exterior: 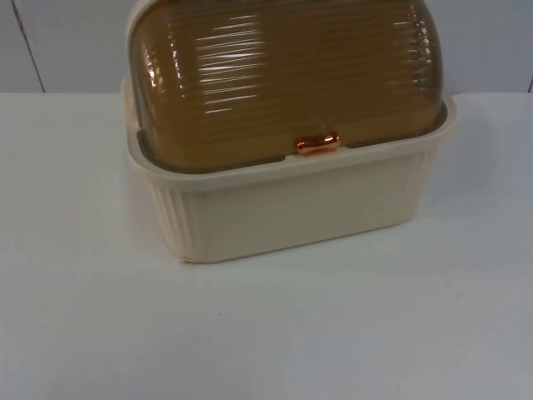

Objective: Open the box lid with the left hand, place the block into the box with the right hand, then close the box lid with the left hand.

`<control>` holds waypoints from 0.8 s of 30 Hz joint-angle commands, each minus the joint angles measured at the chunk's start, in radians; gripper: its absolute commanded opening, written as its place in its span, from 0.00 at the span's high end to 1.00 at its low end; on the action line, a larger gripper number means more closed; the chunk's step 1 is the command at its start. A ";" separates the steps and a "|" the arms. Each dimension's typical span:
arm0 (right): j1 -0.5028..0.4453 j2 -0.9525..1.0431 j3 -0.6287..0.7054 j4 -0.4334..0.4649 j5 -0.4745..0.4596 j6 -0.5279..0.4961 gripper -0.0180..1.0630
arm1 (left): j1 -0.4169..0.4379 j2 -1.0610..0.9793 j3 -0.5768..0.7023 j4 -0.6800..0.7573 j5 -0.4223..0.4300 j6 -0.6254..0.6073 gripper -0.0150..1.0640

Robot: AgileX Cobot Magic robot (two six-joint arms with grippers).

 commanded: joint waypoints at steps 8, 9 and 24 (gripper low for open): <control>0.002 -0.003 0.003 0.002 -0.004 0.004 0.01 | -0.005 -0.003 0.004 -0.034 0.000 -0.004 0.02; 0.002 -0.003 0.003 0.002 -0.004 0.004 0.01 | -0.005 -0.003 0.004 -0.034 0.000 -0.004 0.02; 0.002 -0.003 0.003 0.002 -0.006 0.004 0.01 | -0.005 -0.003 0.004 -0.066 0.000 0.085 0.02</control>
